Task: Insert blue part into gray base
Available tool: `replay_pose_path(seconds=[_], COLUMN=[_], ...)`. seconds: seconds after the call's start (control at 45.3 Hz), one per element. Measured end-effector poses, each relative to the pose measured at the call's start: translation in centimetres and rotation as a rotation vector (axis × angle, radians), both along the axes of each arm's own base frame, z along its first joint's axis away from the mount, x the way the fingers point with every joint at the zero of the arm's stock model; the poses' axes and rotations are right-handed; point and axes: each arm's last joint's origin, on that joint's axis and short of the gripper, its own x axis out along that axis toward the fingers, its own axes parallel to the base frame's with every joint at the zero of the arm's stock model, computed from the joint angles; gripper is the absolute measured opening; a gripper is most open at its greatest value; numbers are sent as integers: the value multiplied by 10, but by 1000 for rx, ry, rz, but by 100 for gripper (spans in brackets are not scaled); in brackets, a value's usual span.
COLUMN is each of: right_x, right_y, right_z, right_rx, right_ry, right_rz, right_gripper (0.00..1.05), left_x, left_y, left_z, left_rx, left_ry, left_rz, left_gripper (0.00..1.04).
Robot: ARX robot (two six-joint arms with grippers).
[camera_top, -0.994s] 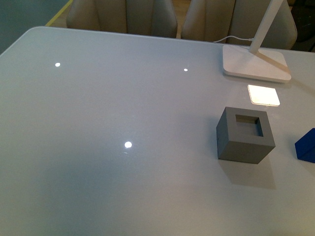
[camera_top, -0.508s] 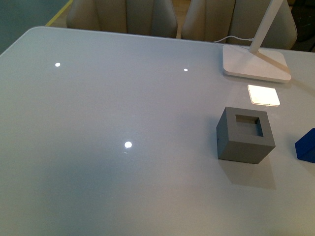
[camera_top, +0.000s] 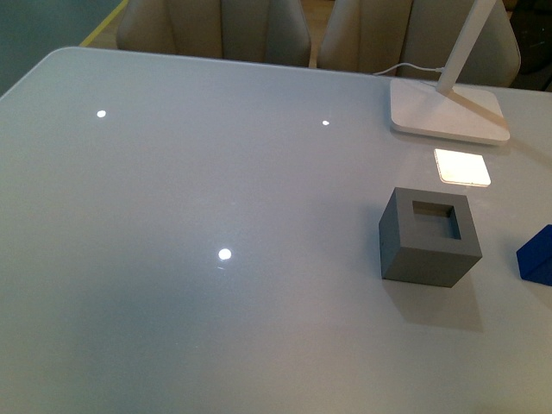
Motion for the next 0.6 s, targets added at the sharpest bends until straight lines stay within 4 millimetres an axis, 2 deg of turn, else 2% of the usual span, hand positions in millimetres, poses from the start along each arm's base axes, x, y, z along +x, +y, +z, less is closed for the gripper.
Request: replay_pose_path(seconds=[0.044, 0.11, 0.177, 0.287, 0.42, 0.596], right_x=[16, 44, 81, 118, 147, 166], right_y=[-7, -21, -37, -52, -62, -69], right_z=[5, 1, -15, -36, -65, -92], right_rx=[-25, -61, -70, -63, -14, -2], right_ry=[12, 77, 191, 313, 461, 573], right_rz=[18, 39, 50, 44, 56, 62], right_gripper=[96, 96, 96, 96, 96, 96], left_x=[0, 0, 0, 0, 0, 0], left_y=[0, 0, 0, 0, 0, 0], left_z=[0, 0, 0, 0, 0, 0], left_rx=[0, 0, 0, 0, 0, 0], left_ry=[0, 0, 0, 0, 0, 0], left_rz=[0, 0, 0, 0, 0, 0], left_gripper=[97, 97, 97, 97, 97, 97])
